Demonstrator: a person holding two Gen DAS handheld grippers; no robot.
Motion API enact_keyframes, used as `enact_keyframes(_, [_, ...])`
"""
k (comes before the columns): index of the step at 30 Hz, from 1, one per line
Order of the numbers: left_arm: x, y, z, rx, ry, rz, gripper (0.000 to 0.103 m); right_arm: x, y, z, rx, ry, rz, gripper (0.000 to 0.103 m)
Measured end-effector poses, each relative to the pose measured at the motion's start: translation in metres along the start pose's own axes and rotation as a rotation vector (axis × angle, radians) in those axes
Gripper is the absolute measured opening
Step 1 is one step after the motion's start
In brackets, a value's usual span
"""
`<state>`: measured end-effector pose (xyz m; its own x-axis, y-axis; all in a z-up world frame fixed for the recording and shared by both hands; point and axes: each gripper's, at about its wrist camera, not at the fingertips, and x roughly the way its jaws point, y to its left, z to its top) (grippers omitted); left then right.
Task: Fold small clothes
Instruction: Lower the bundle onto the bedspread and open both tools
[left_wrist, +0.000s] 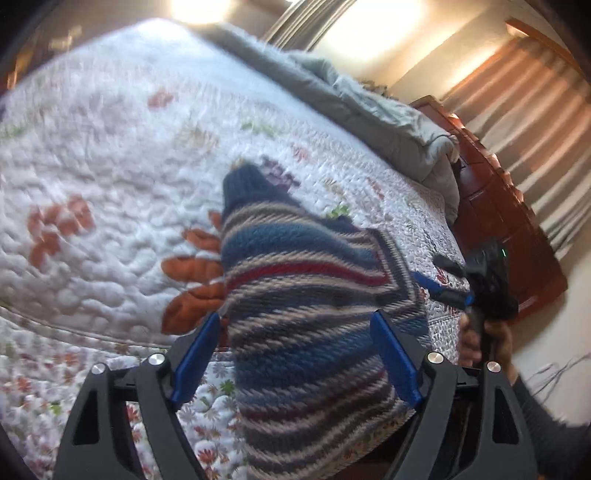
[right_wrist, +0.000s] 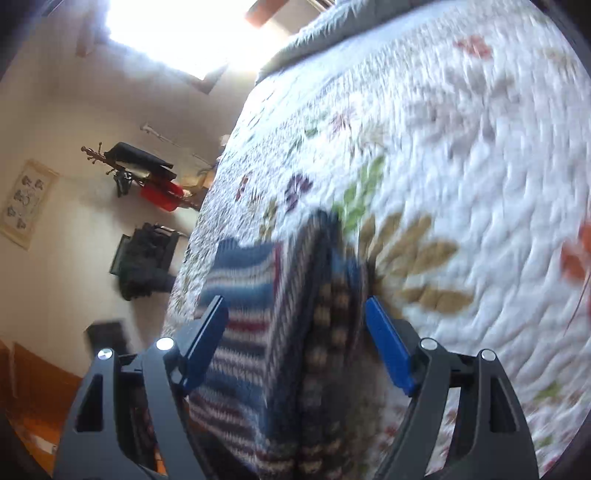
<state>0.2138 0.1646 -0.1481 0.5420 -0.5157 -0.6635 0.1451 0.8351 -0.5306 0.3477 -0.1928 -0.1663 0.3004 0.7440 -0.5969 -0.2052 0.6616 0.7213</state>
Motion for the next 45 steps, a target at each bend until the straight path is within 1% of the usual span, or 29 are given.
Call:
enact_keyframes(2, [-0.016,-0.028,-0.012,0.093,-0.068,0.001,0.083,0.010,0.009,0.013,-0.037,0.017,-0.020,0.073])
enact_keyframes(4, [-0.018,-0.044,-0.024,0.127,-0.081,-0.021,0.083,0.031,0.016,0.023,-0.059,0.048,-0.041,0.067])
enact_keyframes(5, [-0.015,-0.049,-0.026,0.132,-0.075,-0.037,0.083,0.042,0.020,0.027,-0.061,0.068,-0.046,0.057])
enact_keyframes(6, [-0.009,-0.054,-0.034,0.143,-0.062,-0.064,0.083,0.055,0.021,0.032,-0.066,0.095,-0.058,0.037])
enact_keyframes(7, [-0.005,-0.056,-0.039,0.148,-0.052,-0.065,0.083,0.062,0.022,0.034,-0.084,0.111,-0.085,0.021])
enact_keyframes(8, [0.001,-0.057,-0.044,0.154,-0.041,-0.058,0.083,0.065,0.025,0.037,-0.105,0.112,-0.114,0.009])
enact_keyframes(9, [0.008,-0.055,-0.051,0.150,-0.021,-0.055,0.082,0.063,0.029,0.039,-0.128,0.084,-0.135,0.009])
enact_keyframes(12, [0.017,-0.047,-0.064,0.117,0.007,-0.073,0.082,0.048,0.027,0.042,-0.131,-0.004,-0.132,0.008])
enact_keyframes(14, [0.017,-0.043,-0.070,0.100,-0.002,-0.086,0.082,0.061,0.005,0.040,-0.076,0.036,-0.191,0.008])
enact_keyframes(16, [0.016,-0.042,-0.075,0.086,-0.004,-0.096,0.083,0.075,-0.008,0.031,-0.087,0.074,-0.242,0.010])
enact_keyframes(17, [0.015,-0.043,-0.076,0.087,-0.006,-0.093,0.083,0.075,-0.010,0.029,-0.084,0.070,-0.230,0.012])
enact_keyframes(18, [0.015,-0.044,-0.077,0.094,-0.003,-0.085,0.083,0.069,-0.011,0.028,-0.065,0.049,-0.193,0.020])
enact_keyframes(19, [0.015,-0.046,-0.078,0.105,0.003,-0.073,0.083,0.059,-0.010,0.027,-0.046,0.025,-0.159,0.025])
enact_keyframes(20, [0.017,-0.048,-0.077,0.114,0.007,-0.063,0.083,0.049,-0.007,0.024,-0.037,0.004,-0.137,0.036])
enact_keyframes(21, [0.018,-0.049,-0.077,0.126,0.010,-0.051,0.084,0.033,-0.001,0.018,-0.041,-0.022,-0.129,0.042])
enact_keyframes(22, [0.018,-0.049,-0.078,0.129,0.010,-0.046,0.084,0.020,0.006,0.009,-0.053,-0.032,-0.122,0.043])
enact_keyframes(25, [0.018,-0.052,-0.080,0.123,0.007,-0.039,0.084,0.000,0.023,-0.020,-0.094,-0.011,-0.124,0.043])
enact_keyframes(27, [0.018,-0.053,-0.082,0.126,0.007,-0.030,0.085,0.000,0.028,-0.036,-0.123,0.021,-0.141,0.043])
enact_keyframes(29, [0.018,-0.055,-0.084,0.131,0.008,-0.019,0.085,0.010,0.029,-0.047,-0.131,0.070,-0.143,0.043])
enact_keyframes(30, [0.018,-0.056,-0.085,0.132,0.009,-0.011,0.085,0.018,0.026,-0.051,-0.137,0.091,-0.158,0.029])
enact_keyframes(31, [0.018,-0.057,-0.085,0.130,0.011,-0.001,0.085,0.021,0.024,-0.051,-0.142,0.090,-0.187,0.024])
enact_keyframes(33, [0.016,-0.061,-0.085,0.131,0.010,0.000,0.085,0.024,0.010,-0.051,-0.096,0.089,-0.207,0.023])
enact_keyframes(35, [0.011,-0.070,-0.086,0.141,0.004,0.048,0.085,0.022,0.009,-0.052,-0.081,0.092,-0.189,0.025])
enact_keyframes(36, [0.009,-0.074,-0.086,0.149,0.001,0.077,0.086,0.014,0.016,-0.055,-0.093,0.081,-0.164,0.029])
enact_keyframes(38, [0.003,-0.083,-0.087,0.168,-0.006,0.144,0.086,-0.001,0.030,-0.064,-0.118,0.066,-0.160,0.032])
enact_keyframes(39, [-0.001,-0.089,-0.088,0.173,-0.008,0.184,0.086,-0.012,0.040,-0.073,-0.153,0.051,-0.176,0.040])
enact_keyframes(41, [-0.008,-0.098,-0.089,0.179,-0.015,0.234,0.087,-0.022,0.051,-0.088,-0.193,0.045,-0.201,0.046])
enact_keyframes(43, [-0.016,-0.108,-0.091,0.186,-0.025,0.279,0.089,-0.018,0.054,-0.102,-0.213,0.084,-0.221,0.046])
enact_keyframes(45, [-0.024,-0.117,-0.094,0.200,-0.035,0.302,0.089,-0.011,0.046,-0.114,-0.225,0.097,-0.293,0.044])
